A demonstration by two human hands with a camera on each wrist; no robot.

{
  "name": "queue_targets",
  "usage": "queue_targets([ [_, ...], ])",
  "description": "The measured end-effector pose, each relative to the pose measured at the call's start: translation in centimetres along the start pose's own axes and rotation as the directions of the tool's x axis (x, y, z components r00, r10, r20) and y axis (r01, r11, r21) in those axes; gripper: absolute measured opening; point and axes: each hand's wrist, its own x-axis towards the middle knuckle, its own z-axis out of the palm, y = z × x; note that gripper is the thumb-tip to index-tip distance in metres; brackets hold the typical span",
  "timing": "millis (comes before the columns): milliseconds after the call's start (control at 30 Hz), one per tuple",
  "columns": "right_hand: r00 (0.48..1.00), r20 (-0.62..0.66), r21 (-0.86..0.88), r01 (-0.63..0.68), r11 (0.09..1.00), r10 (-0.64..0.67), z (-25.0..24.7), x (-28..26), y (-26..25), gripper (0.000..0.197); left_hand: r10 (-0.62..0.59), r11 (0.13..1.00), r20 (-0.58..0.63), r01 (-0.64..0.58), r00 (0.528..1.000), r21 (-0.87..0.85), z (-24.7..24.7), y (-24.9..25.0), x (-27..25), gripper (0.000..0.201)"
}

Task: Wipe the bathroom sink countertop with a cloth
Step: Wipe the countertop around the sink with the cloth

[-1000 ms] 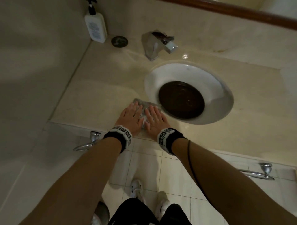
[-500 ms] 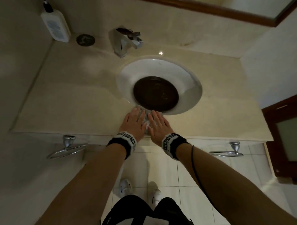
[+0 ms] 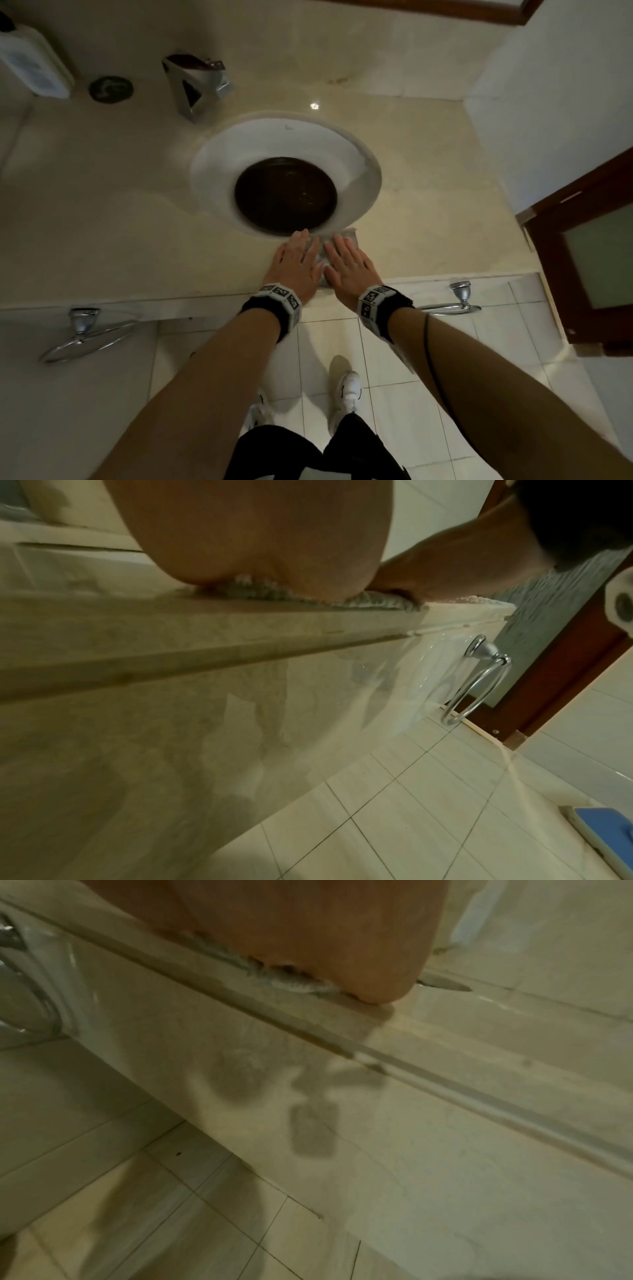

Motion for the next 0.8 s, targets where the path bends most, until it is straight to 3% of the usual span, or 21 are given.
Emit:
queue_targets([
  [133, 0.994, -0.066, 0.129, -0.073, 0.989, 0.082, -0.9, 0.0, 3.5, 0.052, -0.030, 1.000, -0.005, 0.030, 1.000, -0.010, 0.2, 3.6, 1.9, 0.060],
  [433, 0.999, 0.000, 0.085, -0.049, 0.995, 0.049, -2.0, 1.2, 13.0, 0.055, -0.117, 0.992, 0.020, 0.118, 0.993, -0.037, 0.5, 11.2, 7.3, 0.060],
  [600, 0.998, 0.031, 0.098, -0.055, 0.994, 0.053, -2.7, 3.4, 14.8, 0.057, -0.129, 0.990, -0.005, 0.128, 0.992, -0.061, 0.2, 11.6, 9.4, 0.059],
  [800, 1.000, 0.001, 0.081, -0.026, 0.996, 0.026, -2.8, 4.9, 13.4, 0.056, -0.150, 0.988, -0.008, 0.150, 0.989, -0.032, -0.1, 9.8, 9.5, 0.058],
])
